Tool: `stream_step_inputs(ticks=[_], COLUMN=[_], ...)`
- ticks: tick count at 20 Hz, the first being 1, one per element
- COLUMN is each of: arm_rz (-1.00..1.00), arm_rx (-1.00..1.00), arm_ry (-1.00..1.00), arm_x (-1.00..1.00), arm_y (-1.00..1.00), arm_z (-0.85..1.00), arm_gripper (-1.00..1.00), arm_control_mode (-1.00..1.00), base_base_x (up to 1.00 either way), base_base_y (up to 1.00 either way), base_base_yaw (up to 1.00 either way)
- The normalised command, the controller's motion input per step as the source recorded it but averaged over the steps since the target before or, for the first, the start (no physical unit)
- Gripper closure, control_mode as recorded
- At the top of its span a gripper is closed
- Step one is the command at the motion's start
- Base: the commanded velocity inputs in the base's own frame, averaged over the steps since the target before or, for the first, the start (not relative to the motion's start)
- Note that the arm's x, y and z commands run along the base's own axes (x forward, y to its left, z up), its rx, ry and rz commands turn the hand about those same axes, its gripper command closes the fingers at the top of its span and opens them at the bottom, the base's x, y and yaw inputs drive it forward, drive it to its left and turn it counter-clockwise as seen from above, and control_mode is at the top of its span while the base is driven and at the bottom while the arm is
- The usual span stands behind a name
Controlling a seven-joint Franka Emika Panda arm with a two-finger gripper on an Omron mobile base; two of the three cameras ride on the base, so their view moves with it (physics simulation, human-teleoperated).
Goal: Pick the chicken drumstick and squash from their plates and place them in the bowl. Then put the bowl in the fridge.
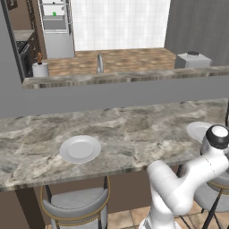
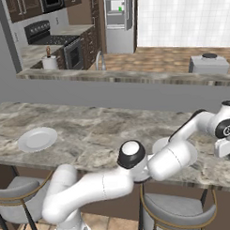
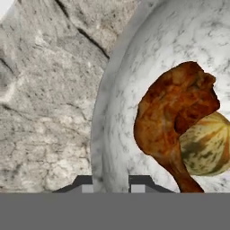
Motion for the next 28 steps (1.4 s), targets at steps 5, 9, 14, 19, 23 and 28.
stream_step_inputs(ticks=[5, 9, 14, 19, 23, 28], arm_rz=[0.09, 0.12, 0.20, 0.24, 0.17, 0.08], arm_rx=[0.00, -0.03, -0.10, -0.22, -0.37, -0.37], arm_ry=[-0.04, -0.18, -0.28, -0.28, -0.18, -0.20], arm_x=[-0.26, -0.42, -0.32, -0.30, -0.32, -0.29], arm_y=[0.34, 0.49, 0.62, 0.64, 0.69, 0.81], arm_z=[0.30, 0.09, 0.00, 0.10, 0.12, -0.04], arm_gripper=[1.00, 1.00, 1.00, 1.00, 1.00, 1.00], arm_control_mode=[-1.00, -1.00, -1.00, -1.00, -1.00, -1.00], base_base_x=[0.00, 0.00, 0.00, 0.00, 0.00, 0.00], base_base_y=[0.00, 0.00, 0.00, 0.00, 0.00, 0.00], base_base_yaw=[0.00, 0.00, 0.00, 0.00, 0.00, 0.00])
